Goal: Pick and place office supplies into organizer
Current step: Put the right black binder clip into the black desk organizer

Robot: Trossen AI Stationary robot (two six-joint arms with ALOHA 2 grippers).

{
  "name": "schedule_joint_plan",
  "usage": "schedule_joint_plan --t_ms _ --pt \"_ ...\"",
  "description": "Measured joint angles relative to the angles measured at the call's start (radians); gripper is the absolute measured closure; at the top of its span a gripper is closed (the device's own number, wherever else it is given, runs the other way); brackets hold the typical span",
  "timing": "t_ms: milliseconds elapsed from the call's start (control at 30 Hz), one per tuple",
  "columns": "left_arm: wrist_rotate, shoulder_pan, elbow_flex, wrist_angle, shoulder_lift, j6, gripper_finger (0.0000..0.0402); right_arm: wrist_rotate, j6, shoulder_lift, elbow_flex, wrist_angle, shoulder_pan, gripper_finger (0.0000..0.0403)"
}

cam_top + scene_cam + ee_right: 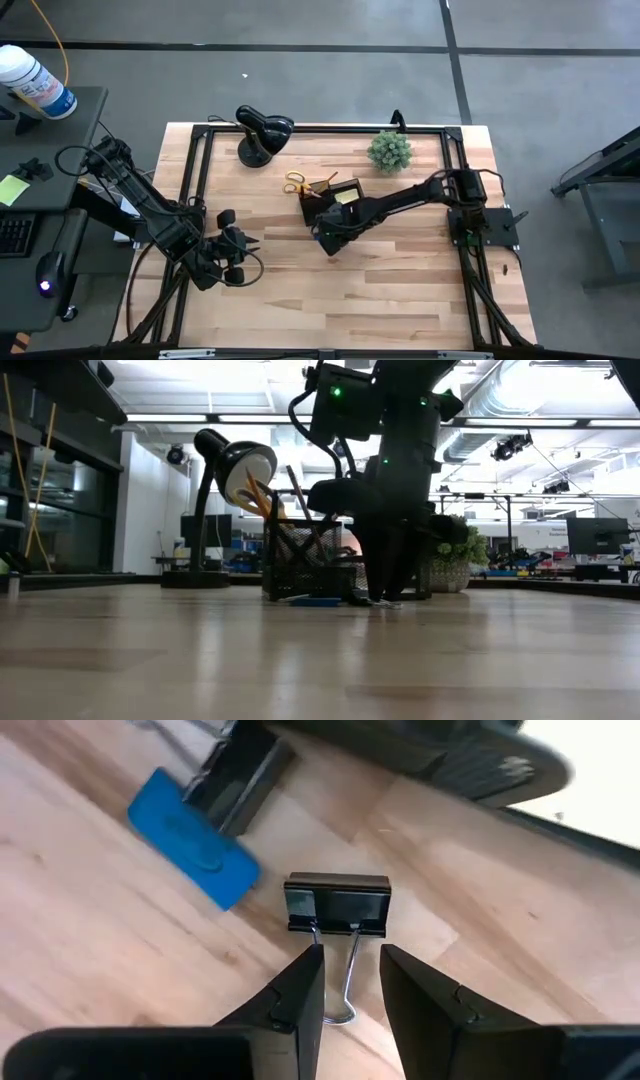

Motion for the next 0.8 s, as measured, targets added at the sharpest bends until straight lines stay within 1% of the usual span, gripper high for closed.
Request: schedule_joint_plan --t_ms 200,300,433,633,800 --pt "-0.007 0.000 0.000 0.000 0.000 0.000 0.0330 -0.032 -0.014 0.000 0.004 0.045 0.006 0.0305" --pt "-0.007 0.000 0.000 0.000 0.000 0.000 0.0330 -0.024 -0.033 0.000 0.025 0.038 0.011 0.0305" --pt "-0.008 0.000 0.000 0.000 0.000 0.000 0.0330 0.006 -0.050 -0.001 0.065 -0.014 0.015 0.0305" --pt "-0.018 0.000 0.000 -0.001 0.000 0.000 0.0330 0.009 -0.059 -0.001 0.078 -0.115 0.013 0.0305" --pt "-0.018 0.000 0.000 -0.001 0.000 0.000 0.0330 0.009 -0.066 -0.001 0.078 -0.121 0.012 0.0305"
